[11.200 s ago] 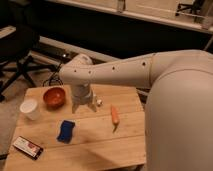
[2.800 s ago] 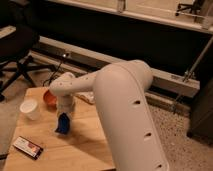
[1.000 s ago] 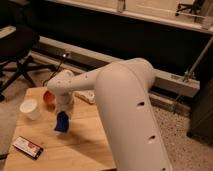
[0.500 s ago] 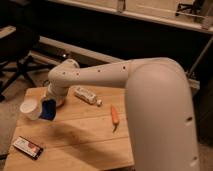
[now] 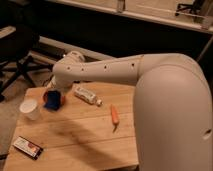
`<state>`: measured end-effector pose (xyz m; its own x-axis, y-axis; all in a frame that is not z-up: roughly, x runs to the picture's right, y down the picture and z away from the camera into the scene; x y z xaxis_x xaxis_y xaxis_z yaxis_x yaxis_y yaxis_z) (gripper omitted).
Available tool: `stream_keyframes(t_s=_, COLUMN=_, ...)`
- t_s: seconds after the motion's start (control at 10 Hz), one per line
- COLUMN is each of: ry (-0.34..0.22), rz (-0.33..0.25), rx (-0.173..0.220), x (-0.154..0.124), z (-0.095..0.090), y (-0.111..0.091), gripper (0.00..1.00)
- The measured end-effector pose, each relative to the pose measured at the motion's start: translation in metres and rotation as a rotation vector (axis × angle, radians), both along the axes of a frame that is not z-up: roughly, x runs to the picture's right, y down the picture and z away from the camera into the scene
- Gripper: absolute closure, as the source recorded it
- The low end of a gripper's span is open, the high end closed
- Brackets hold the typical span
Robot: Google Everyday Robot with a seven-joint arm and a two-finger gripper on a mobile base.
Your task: Place the white sponge in the ceramic bowl
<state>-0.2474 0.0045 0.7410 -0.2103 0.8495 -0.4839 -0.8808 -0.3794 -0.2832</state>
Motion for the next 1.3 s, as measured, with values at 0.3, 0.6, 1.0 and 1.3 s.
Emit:
stream_keyframes(t_s=0.3, ry=0.037, rz=0.018, rx=0.004, x=0.003, z=0.007, y=-0.005, gripper=1.0)
stream_keyframes(t_s=0.6, ry=0.038, rz=0.015, rx=0.005, x=0.002, z=0.007, y=-0.005, gripper=1.0)
stream_keyframes(t_s=1.0, ry=0.041, rz=-0.049, rx=-0.028, x=-0.024, z=0.023, y=-0.013, gripper=1.0)
stream_keyframes(t_s=1.3, ry=0.061, rz=-0.113, rx=-0.047, x=-0.04, z=0.057, y=-0.028, gripper=1.0)
